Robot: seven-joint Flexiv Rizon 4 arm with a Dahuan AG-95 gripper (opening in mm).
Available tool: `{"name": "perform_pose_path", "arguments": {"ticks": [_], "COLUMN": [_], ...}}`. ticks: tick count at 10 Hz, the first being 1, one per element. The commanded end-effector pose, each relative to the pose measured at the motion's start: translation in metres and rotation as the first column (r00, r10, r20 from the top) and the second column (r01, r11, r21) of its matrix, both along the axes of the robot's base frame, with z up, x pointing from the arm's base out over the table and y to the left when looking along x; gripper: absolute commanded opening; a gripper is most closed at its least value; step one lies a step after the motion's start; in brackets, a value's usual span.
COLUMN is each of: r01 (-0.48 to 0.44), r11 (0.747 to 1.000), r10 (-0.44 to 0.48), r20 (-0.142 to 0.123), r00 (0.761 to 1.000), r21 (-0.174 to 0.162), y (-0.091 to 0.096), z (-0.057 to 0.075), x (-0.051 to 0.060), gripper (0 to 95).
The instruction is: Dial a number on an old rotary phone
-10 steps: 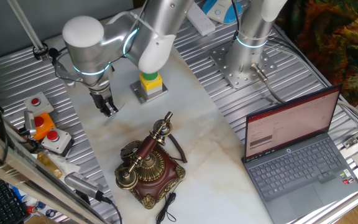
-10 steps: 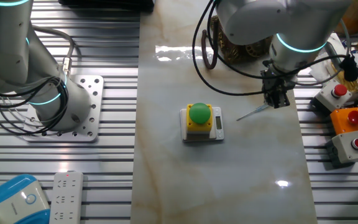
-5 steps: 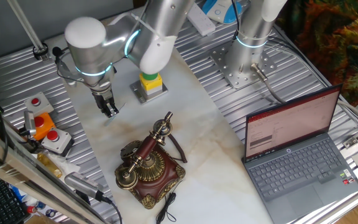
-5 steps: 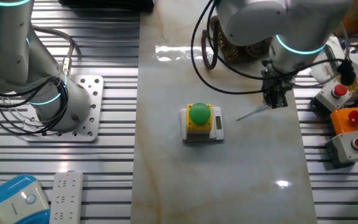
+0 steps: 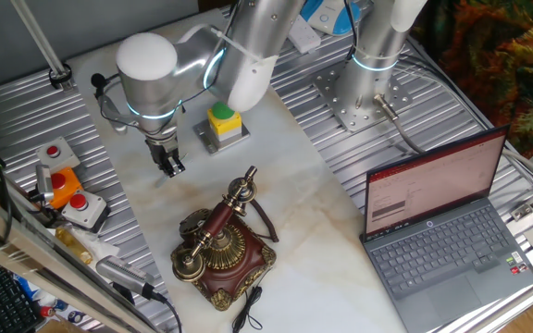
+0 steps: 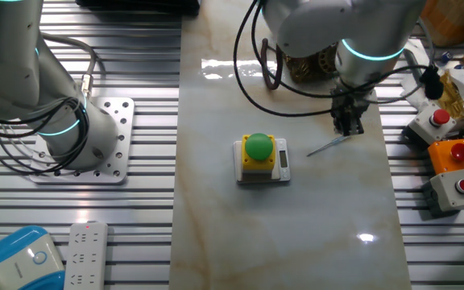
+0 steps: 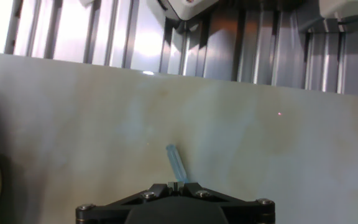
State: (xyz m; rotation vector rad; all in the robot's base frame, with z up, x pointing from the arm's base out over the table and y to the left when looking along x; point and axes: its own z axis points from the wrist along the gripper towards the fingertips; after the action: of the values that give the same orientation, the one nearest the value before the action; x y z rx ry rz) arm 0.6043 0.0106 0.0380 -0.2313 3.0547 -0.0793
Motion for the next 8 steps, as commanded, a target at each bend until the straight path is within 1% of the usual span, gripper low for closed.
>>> {"name": "perform_pose_path", "arguments": {"ticks": [1,2,5,8], "r01": [-0.006,0.003,0.026,0.032], "r11": [1.0,1.0,1.0,0.999], "r10": [0.006,-0.003,-0.026,-0.032], "r20": [0.009,0.017,0.022,-0.008], "r00": [1.0,1.0,0.999,0.999], "r21": [-0.011,-0.008,-0.004,-0.004], "y": [0.0004,0.0003,0.0002,0.0002], "z": [-0.0004,-0.001,-0.0016,-0.0016], "x": [0.0005,-0.0014,-0.003,-0.003], "gripper": [0.0,0.0,0.0,0.0]}}
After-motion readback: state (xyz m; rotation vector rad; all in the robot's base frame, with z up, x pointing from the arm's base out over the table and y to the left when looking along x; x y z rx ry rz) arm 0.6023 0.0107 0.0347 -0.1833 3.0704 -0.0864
